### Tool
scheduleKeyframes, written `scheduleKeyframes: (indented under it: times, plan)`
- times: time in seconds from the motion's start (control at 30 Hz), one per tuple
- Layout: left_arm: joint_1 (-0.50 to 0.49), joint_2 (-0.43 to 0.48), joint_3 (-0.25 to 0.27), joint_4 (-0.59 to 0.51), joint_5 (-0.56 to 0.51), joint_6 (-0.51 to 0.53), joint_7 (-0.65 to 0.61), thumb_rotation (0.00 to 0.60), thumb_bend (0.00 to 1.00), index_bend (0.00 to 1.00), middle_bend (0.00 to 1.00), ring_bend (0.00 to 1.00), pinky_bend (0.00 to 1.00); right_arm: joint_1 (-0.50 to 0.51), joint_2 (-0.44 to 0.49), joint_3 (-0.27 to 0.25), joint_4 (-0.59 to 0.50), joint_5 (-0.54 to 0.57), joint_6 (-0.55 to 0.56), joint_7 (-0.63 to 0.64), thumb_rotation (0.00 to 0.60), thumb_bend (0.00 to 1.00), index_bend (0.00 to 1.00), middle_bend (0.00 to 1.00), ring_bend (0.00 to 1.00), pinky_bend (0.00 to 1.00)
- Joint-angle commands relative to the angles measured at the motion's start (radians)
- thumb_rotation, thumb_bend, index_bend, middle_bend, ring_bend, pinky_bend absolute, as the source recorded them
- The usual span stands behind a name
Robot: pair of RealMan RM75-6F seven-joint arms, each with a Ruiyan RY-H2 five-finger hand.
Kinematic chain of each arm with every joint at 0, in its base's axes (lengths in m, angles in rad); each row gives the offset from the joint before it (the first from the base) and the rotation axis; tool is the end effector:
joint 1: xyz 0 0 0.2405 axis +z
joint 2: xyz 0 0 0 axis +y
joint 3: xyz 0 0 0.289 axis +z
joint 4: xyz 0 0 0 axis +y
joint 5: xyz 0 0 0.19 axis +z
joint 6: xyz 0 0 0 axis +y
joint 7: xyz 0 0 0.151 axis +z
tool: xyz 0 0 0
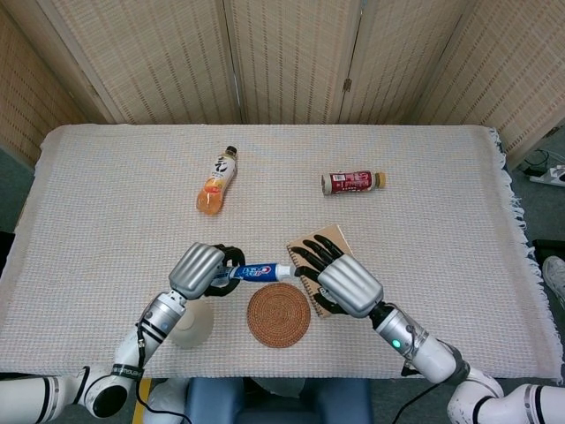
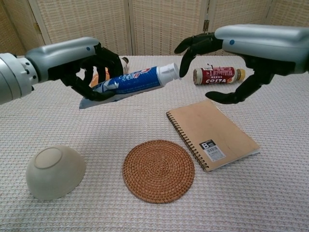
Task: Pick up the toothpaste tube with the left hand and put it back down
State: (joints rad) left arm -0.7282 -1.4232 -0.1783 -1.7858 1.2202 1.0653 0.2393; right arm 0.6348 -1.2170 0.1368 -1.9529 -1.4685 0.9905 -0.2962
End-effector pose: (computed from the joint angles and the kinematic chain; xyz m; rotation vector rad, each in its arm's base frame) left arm -0.1183 0.3325 0.0434 -1.8922 -1.0292 -1.2252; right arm -0.1223 -0.2883 0.0859 2.1059 -0.7856 1.1491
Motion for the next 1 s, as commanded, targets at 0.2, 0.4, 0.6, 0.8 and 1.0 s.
scheduleKeyframes:
  times: [0.2,0.4,0.6,0.8,1.0]
  plan:
    - [0.04,-0.023,0.018,0.037,0.095,0.041,-0.156,0.6,0.71,0.75,0.77,0.68,0.68,-0.04,0.05,-0.014,-0.034,-0.148,0.117,0.293,0.6,0.47,0.2,0.1,0.04,0.0]
    - [0.045,-0.052,0.02,0.05,0.119,0.054,-0.172,0.6,0.71,0.75,0.77,0.68,0.68,0.0,0.049,-0.01,-0.032,-0.146,0.073,0.466,0.588,0.32,0.0,0.0,0.0,0.0]
    - [0.044,-0.083,0.01,0.052,0.127,0.069,-0.163,0.6,0.71,0.75,0.77,0.68,0.68,0.038,-0.006,0.013,-0.006,-0.108,0.04,0.509,0.464,0.18,0.0,0.0,0.0,0.0]
    - [0.042,-0.107,0.001,0.053,0.129,0.078,-0.153,0.6,0.71,0.75,0.77,0.68,0.68,0.068,-0.064,0.029,0.039,-0.082,0.022,0.576,0.422,0.14,0.0,0.0,0.0,0.0]
    - [0.046,-0.119,-0.002,0.051,0.138,0.088,-0.158,0.6,0.71,0.75,0.77,0.68,0.68,0.079,-0.114,0.035,0.076,-0.084,0.039,0.625,0.419,0.14,0.0,0.0,0.0,0.0]
